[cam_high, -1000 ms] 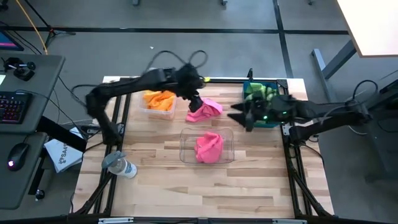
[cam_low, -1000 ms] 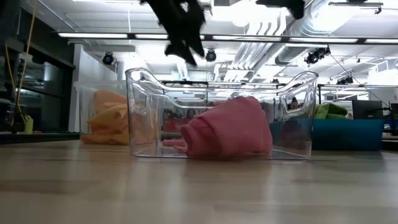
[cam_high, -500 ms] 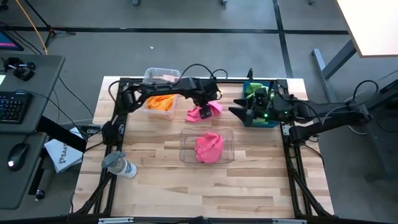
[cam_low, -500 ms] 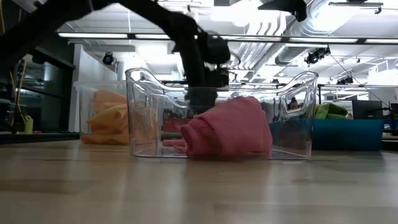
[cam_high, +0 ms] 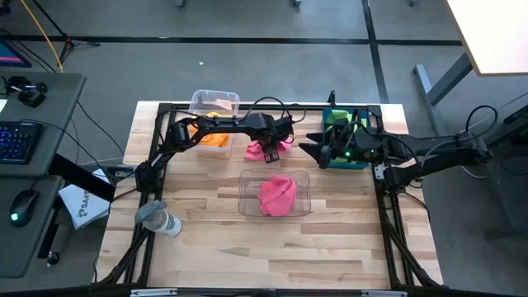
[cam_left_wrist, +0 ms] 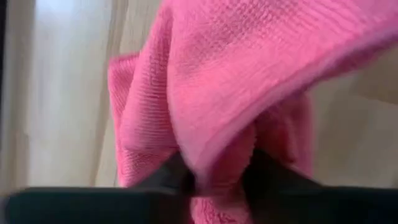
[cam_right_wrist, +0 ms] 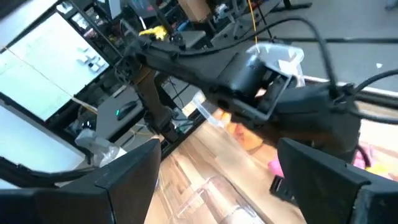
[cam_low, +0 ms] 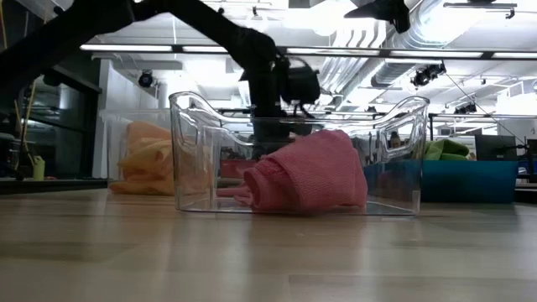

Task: Sort microfiber towel by color & place in baskets
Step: Put the pink microfiber cloth into the bottom transparent bin

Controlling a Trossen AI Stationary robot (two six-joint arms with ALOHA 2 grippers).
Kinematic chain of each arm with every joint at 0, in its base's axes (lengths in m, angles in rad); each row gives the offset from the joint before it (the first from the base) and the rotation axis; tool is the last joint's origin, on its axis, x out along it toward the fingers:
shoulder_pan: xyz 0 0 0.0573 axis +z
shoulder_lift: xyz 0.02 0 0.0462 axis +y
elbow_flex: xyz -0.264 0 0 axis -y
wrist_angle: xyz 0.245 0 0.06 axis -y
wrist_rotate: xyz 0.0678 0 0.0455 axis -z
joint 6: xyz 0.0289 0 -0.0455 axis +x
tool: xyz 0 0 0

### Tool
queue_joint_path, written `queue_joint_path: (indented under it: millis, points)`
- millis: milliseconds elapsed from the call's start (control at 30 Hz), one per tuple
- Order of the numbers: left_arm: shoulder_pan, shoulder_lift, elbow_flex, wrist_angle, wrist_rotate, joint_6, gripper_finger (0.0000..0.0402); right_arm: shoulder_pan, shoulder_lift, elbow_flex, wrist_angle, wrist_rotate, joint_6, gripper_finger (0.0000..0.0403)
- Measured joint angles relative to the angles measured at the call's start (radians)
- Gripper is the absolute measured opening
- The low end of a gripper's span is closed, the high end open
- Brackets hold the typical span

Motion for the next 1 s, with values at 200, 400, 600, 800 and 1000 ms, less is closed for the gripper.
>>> queue_joint_path:
  millis: [200,400,600,800,1000]
  points:
    - [-0.031,-0.179,0.0,-0.003,0.023,0.017,0.0009,0.0,-0.027,0.0,0.015,0.006,-0.058,0.0319]
    - [-0.071,-0.472,0.002,0.053,0.065,0.053,0.0002,0.0,-0.105,0.0,0.013,0.046,-0.14,0.0319]
    - [-0.175,-0.683,0.002,0.105,0.154,-0.013,0.0001,0.0,-0.197,0.0,0.007,0.086,-0.199,0.0319]
    - [-0.323,-0.735,-0.05,0.132,0.089,-0.114,0.0001,0.0,-0.251,0.0,-0.01,0.101,-0.235,0.0319]
    - [-0.445,-0.736,-0.277,0.196,-0.06,-0.336,0.0,0.0,-0.262,0.0,-0.076,0.101,-0.231,0.0319]
